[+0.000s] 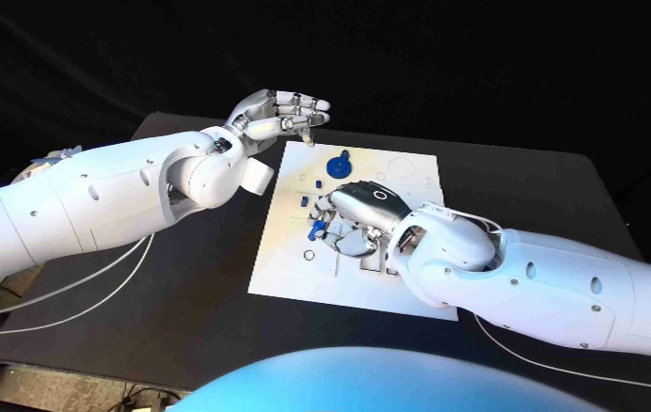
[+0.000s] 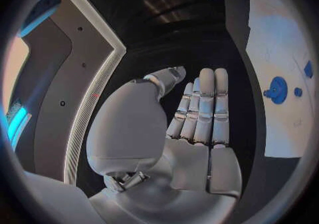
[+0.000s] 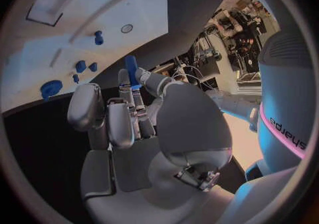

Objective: Assemble the parts on the task board

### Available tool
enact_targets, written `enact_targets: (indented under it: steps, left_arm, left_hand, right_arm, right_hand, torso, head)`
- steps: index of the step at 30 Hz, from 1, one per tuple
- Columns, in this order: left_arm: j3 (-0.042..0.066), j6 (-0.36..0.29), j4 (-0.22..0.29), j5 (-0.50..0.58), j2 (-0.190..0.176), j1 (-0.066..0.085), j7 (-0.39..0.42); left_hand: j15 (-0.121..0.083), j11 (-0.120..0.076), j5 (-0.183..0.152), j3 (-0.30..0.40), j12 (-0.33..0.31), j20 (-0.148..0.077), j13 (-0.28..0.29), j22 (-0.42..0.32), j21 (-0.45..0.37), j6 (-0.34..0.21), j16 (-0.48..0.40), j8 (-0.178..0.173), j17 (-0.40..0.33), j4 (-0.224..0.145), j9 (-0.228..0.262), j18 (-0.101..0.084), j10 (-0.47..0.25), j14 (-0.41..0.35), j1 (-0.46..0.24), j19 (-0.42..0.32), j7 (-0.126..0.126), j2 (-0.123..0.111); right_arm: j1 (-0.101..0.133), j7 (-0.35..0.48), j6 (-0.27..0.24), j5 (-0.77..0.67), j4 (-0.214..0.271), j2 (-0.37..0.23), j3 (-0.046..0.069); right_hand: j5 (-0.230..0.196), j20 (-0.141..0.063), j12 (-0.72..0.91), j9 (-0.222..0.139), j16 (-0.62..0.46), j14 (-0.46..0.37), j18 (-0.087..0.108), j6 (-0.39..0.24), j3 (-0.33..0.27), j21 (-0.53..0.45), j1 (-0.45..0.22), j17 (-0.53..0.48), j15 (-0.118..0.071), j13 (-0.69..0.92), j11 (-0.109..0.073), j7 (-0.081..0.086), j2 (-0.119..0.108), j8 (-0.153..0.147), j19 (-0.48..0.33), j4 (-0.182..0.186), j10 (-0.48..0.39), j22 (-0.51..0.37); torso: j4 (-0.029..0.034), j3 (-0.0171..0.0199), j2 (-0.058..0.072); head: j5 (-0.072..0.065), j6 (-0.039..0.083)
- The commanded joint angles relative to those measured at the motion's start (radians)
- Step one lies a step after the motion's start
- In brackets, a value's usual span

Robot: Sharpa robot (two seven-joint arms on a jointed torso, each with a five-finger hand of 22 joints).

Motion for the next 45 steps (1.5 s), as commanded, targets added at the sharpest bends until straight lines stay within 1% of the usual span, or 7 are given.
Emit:
enact_targets:
  steps: [1, 5, 9, 13, 19, 24, 45]
  left_arm:
    - [0.001, 0.005, 0.001, 0.005, 0.003, 0.0, 0.006]
    - [0.001, 0.004, 0.003, 0.005, 0.003, 0.0, 0.006]
    - [0.001, 0.005, 0.003, 0.005, 0.005, 0.0, 0.005]
    - [0.001, 0.006, 0.002, 0.005, 0.007, 0.0, 0.005]
    - [0.001, 0.008, 0.0, 0.005, 0.01, 0.0, 0.005]
    - [0.001, 0.009, 0.001, 0.005, 0.011, 0.0, 0.005]
    - [0.001, 0.01, 0.0, 0.005, 0.009, 0.0, 0.004]
  left_hand:
    - [0.001, -0.001, 0.004, 0.0, 0.005, 0.0, 0.001, 0.0, -0.005, -0.004, 0.0, 0.003, 0.0, -0.005, -0.002, 0.006, -0.008, -0.005, 0.003, -0.005, 0.013, 0.009]
    - [0.001, -0.001, 0.004, 0.0, 0.005, 0.0, 0.001, 0.0, -0.005, -0.004, 0.0, 0.003, 0.0, -0.005, -0.002, 0.006, -0.008, -0.005, 0.003, -0.005, 0.013, 0.009]
    - [0.001, -0.001, 0.004, 0.0, 0.005, 0.0, 0.001, 0.0, -0.005, -0.004, 0.0, 0.003, 0.0, -0.005, -0.002, 0.006, -0.008, -0.005, 0.003, -0.005, 0.013, 0.009]
    - [0.001, -0.001, 0.004, 0.0, 0.005, 0.0, 0.001, 0.0, -0.005, -0.004, 0.0, 0.003, 0.0, -0.005, -0.002, 0.006, -0.008, -0.005, 0.003, -0.005, 0.013, 0.009]
    - [0.001, -0.001, 0.004, 0.0, 0.005, 0.0, 0.001, 0.0, -0.005, -0.004, 0.0, 0.003, 0.0, -0.005, -0.002, 0.006, -0.008, -0.005, 0.003, -0.005, 0.013, 0.009]
    - [0.001, -0.001, 0.004, 0.0, 0.005, 0.0, 0.001, 0.0, -0.005, -0.004, 0.0, 0.003, 0.0, -0.005, -0.002, 0.006, -0.008, -0.005, 0.003, -0.005, 0.013, 0.009]
    - [0.001, 0.0, 0.004, 0.0, 0.009, 0.001, 0.002, 0.0, -0.004, -0.005, 0.0, 0.004, 0.0, -0.005, -0.002, 0.006, -0.011, -0.005, 0.002, -0.005, 0.013, 0.009]
  right_arm:
    - [-0.011, 0.029, 0.005, -0.017, -0.024, 0.02, -0.004]
    - [-0.023, 0.036, 0.009, -0.021, -0.051, 0.041, -0.008]
    - [-0.034, 0.042, 0.017, -0.027, -0.077, 0.064, -0.013]
    - [-0.039, 0.041, 0.026, -0.029, -0.089, 0.074, -0.015]
    - [-0.045, 0.034, 0.043, -0.035, -0.106, 0.084, -0.018]
    - [-0.049, 0.03, 0.051, -0.038, -0.115, 0.089, -0.02]
    - [-0.053, -0.009, 0.098, -0.066, -0.134, 0.091, -0.023]
  right_hand:
    - [0.006, -0.003, -0.003, 0.004, 0.001, 0.008, -0.011, 0.008, 0.001, -0.006, 0.002, 0.0, -0.007, -0.001, -0.002, -0.002, 0.004, 0.003, 0.003, 0.003, 0.001, 0.023]
    - [0.008, -0.003, -0.005, 0.004, 0.001, 0.008, -0.012, 0.007, 0.002, -0.004, 0.003, 0.001, -0.007, -0.001, -0.002, -0.002, 0.005, 0.004, 0.004, 0.002, 0.002, 0.024]
    - [0.009, -0.003, -0.005, 0.004, 0.002, 0.008, -0.012, 0.007, 0.002, -0.005, 0.003, 0.002, -0.007, -0.001, -0.002, -0.002, 0.005, 0.004, 0.004, 0.002, 0.002, 0.024]
    - [0.009, -0.003, -0.005, 0.004, 0.002, 0.008, -0.012, 0.007, 0.002, -0.005, 0.003, 0.002, -0.007, -0.001, -0.002, -0.002, 0.005, 0.004, 0.004, 0.002, 0.002, 0.024]
    - [0.01, -0.003, -0.006, 0.005, 0.002, 0.008, -0.011, 0.007, 0.003, -0.006, 0.003, 0.001, -0.007, -0.001, -0.002, -0.002, 0.005, 0.004, 0.003, 0.001, 0.002, 0.023]
    - [0.01, -0.003, -0.006, 0.005, 0.002, 0.008, -0.011, 0.007, 0.003, -0.006, 0.003, 0.001, -0.007, -0.001, -0.002, -0.002, 0.005, 0.004, 0.003, 0.001, 0.002, 0.023]
    - [0.01, -0.003, -0.007, 0.005, 0.001, 0.008, -0.011, 0.006, 0.004, -0.008, 0.003, 0.001, -0.007, -0.001, -0.001, -0.001, 0.006, 0.004, 0.002, 0.001, 0.003, 0.023]
  torso:
    - [-0.0033, -0.0008, 0.001]
    - [-0.0039, -0.0012, 0.001]
    - [-0.002, 0.0009, 0.002]
    - [0.0002, 0.001, 0.002]
    - [-0.0033, 0.0011, 0.001]
    - [-0.0032, 0.0025, 0.003]
    - [-0.0011, -0.0003, 0.001]
  head:
    - [0.012, 0.0]
    - [0.014, 0.0]
    - [0.015, 0.0]
    - [0.016, 0.0]
    - [0.023, 0.0]
    - [0.024, 0.0]
    - [0.022, 0.0]
